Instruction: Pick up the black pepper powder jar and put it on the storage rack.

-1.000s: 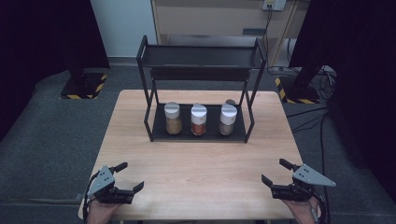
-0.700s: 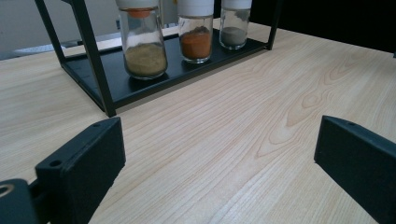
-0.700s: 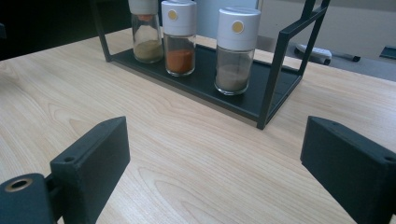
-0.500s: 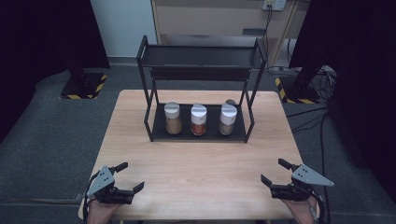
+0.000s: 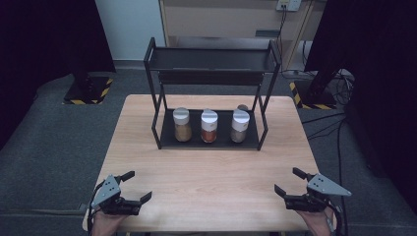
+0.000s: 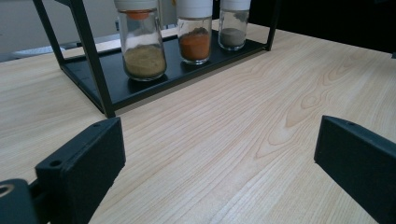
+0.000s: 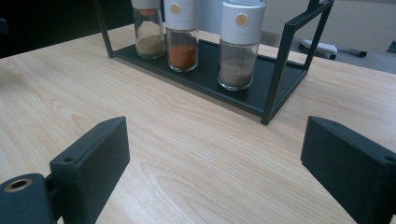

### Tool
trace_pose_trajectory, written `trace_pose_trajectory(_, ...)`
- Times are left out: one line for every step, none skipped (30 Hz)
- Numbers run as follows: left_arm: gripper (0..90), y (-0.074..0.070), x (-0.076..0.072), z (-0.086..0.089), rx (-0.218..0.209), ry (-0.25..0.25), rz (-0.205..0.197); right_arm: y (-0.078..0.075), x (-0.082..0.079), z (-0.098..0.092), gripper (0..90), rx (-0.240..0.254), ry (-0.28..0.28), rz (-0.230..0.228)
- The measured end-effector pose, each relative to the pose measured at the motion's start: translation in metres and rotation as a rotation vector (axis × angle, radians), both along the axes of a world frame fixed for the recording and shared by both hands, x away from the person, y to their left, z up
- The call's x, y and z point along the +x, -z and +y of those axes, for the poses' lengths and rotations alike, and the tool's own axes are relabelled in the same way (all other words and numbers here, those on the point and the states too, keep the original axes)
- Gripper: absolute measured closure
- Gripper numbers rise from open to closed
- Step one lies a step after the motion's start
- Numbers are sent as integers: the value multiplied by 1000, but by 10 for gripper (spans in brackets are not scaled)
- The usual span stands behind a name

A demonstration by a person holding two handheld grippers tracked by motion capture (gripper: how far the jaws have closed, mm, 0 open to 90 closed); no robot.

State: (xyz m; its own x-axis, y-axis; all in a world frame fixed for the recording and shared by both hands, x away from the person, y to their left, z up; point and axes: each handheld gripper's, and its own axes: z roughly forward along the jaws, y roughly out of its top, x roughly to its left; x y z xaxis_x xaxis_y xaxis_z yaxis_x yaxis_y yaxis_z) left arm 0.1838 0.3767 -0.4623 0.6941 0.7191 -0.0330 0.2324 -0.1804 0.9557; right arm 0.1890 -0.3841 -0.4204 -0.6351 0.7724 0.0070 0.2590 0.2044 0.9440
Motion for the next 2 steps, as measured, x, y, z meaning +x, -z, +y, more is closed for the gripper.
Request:
trace_pose_trajectory(10, 0, 0, 0, 0, 0, -1, 0, 0, 0, 83, -1, -1, 1)
trace_pose_trajectory(10, 0, 0, 0, -1, 0, -1, 0, 0, 0, 83, -2, -2, 2)
